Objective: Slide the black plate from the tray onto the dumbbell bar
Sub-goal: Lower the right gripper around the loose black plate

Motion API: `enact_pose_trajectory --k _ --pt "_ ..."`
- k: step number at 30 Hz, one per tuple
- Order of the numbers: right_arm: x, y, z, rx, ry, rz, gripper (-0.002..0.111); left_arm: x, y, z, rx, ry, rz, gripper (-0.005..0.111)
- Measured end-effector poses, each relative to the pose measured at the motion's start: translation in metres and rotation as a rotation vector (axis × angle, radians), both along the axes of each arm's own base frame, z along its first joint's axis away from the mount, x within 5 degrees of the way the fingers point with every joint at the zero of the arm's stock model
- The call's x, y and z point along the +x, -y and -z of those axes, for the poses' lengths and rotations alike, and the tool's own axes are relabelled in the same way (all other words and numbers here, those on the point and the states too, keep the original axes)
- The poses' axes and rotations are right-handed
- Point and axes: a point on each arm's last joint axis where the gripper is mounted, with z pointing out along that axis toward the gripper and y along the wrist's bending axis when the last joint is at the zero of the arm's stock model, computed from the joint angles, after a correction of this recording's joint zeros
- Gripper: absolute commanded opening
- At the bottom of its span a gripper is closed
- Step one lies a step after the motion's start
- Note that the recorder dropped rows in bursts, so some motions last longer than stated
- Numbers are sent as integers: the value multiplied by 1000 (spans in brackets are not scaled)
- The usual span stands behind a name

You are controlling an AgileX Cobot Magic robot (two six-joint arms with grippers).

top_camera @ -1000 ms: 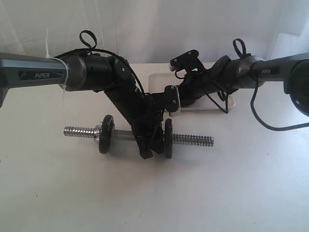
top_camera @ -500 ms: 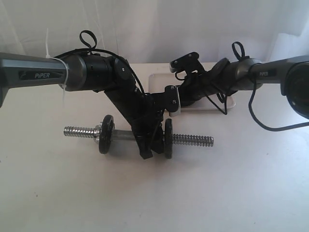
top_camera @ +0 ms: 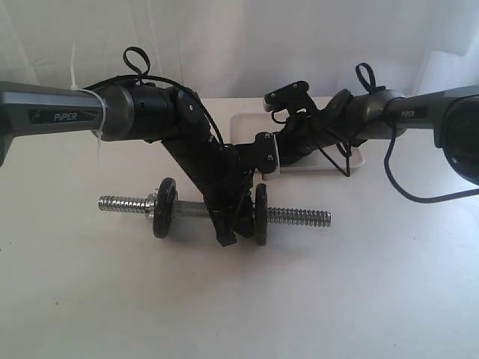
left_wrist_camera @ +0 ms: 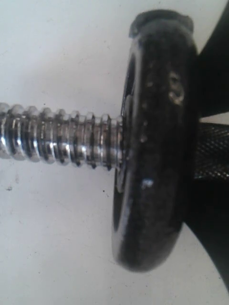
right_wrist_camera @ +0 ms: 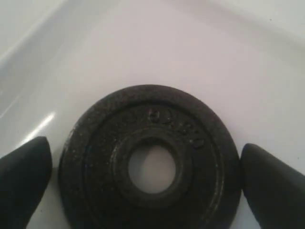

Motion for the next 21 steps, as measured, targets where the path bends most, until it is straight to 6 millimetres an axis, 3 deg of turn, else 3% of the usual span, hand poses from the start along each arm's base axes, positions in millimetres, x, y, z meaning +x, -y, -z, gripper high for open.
enact_pose_trajectory --k 14,17,21 --pt "-2 0 2 13 -44 22 101 0 0 0 0 0 0 0" --pt "-2 0 1 12 -46 19 84 0 0 0 0 0 0 0" --pt "-2 0 1 12 -48 20 35 0 0 0 0 0 0 0"
